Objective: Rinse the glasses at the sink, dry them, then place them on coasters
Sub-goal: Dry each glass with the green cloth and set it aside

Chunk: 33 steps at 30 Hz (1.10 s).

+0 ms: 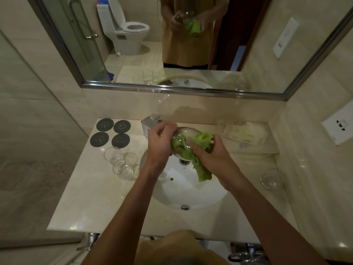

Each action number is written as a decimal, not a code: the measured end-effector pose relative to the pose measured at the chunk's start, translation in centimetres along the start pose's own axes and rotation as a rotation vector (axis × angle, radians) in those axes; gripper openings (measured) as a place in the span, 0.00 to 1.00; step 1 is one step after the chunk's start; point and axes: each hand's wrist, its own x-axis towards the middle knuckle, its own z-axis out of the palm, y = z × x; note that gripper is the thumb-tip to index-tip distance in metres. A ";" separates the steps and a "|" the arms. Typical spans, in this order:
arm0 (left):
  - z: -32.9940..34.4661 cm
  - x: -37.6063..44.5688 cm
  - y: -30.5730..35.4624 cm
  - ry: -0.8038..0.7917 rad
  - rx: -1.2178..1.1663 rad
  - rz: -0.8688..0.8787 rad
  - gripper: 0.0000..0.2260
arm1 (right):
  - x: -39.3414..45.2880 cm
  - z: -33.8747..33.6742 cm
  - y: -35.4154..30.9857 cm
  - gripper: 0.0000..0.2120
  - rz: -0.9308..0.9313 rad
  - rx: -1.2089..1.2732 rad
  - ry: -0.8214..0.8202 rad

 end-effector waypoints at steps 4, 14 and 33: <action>-0.3 0.1 0.1 -0.118 0.074 0.218 0.15 | -0.2 -0.4 -0.5 0.18 0.139 0.088 -0.257; 0.1 0.5 2.0 -0.126 0.406 -0.020 0.16 | 1.3 0.6 0.1 0.09 -0.314 -0.101 0.130; 0.1 0.0 2.7 -0.131 0.579 0.159 0.17 | 0.9 0.5 -0.5 0.13 0.063 0.215 -0.255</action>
